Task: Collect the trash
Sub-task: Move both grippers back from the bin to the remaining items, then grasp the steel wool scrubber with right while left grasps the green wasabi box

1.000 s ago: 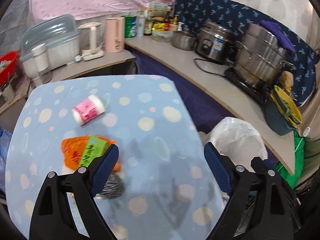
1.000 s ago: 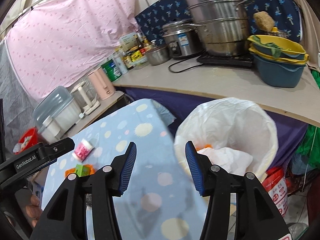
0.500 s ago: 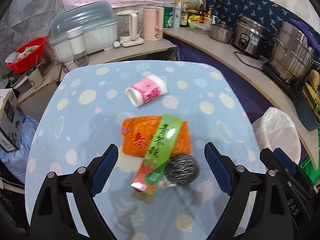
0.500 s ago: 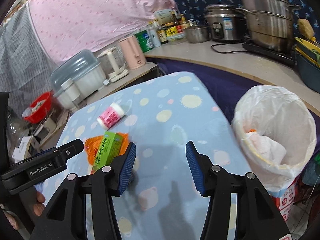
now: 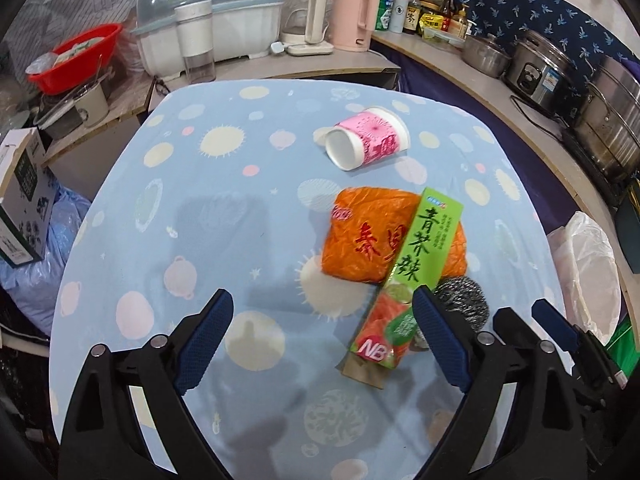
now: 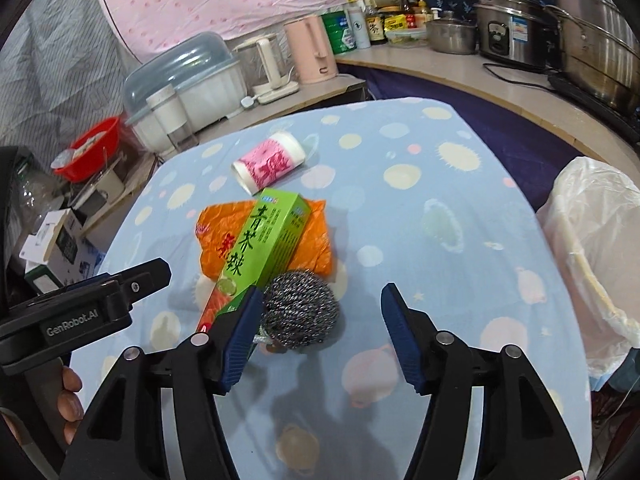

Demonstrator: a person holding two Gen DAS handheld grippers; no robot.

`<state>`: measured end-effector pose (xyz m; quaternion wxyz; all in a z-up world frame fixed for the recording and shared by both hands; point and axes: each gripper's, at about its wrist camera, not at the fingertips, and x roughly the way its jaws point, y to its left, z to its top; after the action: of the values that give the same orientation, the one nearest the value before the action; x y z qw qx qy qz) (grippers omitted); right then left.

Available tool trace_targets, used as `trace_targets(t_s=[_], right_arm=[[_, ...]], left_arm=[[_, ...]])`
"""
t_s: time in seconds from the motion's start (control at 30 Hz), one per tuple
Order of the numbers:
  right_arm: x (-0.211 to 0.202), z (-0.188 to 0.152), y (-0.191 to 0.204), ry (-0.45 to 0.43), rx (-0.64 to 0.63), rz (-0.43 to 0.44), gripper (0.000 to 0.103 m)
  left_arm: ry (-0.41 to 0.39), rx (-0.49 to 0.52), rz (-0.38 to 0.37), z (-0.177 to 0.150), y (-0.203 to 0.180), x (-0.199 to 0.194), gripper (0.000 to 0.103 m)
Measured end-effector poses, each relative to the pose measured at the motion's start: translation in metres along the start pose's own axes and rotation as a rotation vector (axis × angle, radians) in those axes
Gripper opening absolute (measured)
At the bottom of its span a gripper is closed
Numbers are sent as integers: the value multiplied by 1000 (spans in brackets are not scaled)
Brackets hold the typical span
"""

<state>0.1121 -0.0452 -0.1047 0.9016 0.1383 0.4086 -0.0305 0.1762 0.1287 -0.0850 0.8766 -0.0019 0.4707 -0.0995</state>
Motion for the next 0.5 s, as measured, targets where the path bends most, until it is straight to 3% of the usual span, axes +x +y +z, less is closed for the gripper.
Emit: trace_targets(t_s=[0.5], right_arm=[[47, -5, 16, 75, -31, -11, 61]], left_arm=[[72, -23, -37, -8, 16, 25, 89]])
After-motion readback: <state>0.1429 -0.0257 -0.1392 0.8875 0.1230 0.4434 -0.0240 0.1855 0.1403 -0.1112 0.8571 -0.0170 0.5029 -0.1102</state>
